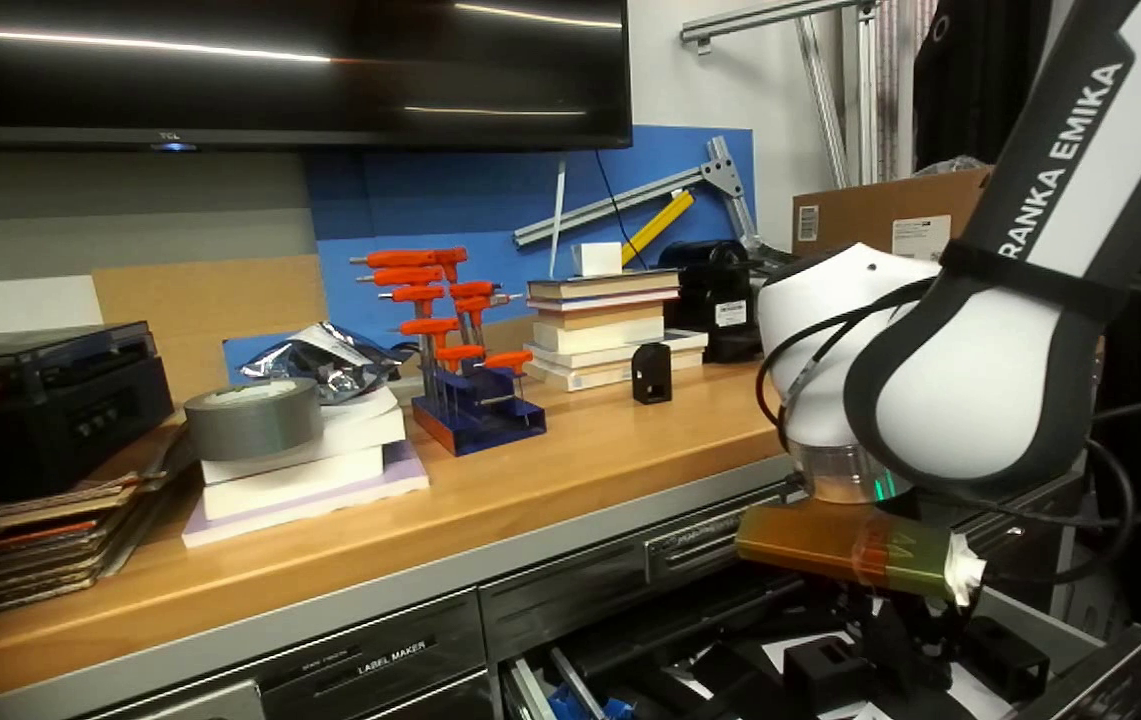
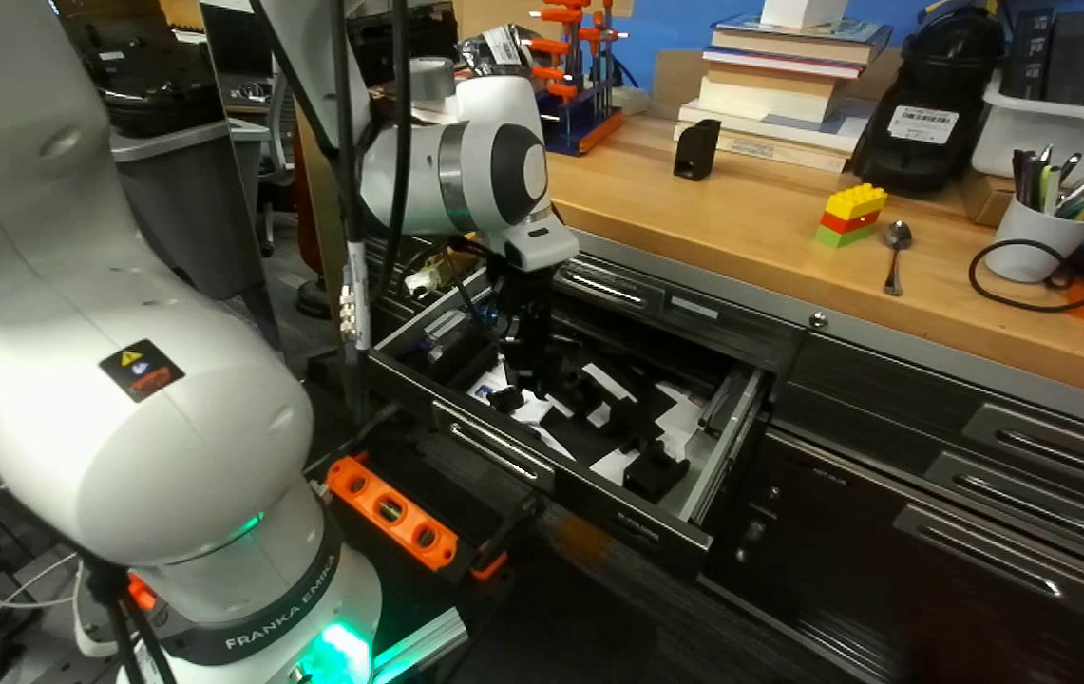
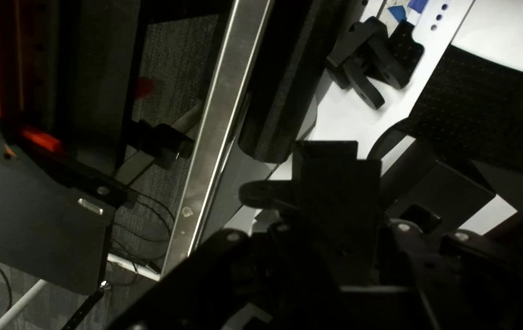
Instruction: Put the black objects in the drawer and close it
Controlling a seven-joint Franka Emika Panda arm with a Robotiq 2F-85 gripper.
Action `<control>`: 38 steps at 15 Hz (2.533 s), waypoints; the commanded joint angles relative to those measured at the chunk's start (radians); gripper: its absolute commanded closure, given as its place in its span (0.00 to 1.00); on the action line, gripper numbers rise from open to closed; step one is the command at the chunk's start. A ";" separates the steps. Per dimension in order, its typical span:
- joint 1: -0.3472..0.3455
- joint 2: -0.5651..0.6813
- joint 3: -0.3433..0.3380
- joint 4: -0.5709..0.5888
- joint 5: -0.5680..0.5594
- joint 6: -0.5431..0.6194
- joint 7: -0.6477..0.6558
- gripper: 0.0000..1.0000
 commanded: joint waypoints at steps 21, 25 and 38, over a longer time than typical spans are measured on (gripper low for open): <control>-0.104 0.249 -0.338 0.031 -0.862 0.469 0.683 0.26; -0.105 0.250 -0.342 0.037 -0.887 0.493 0.690 0.00; -0.131 0.051 -0.173 0.051 -0.436 0.237 -0.092 0.00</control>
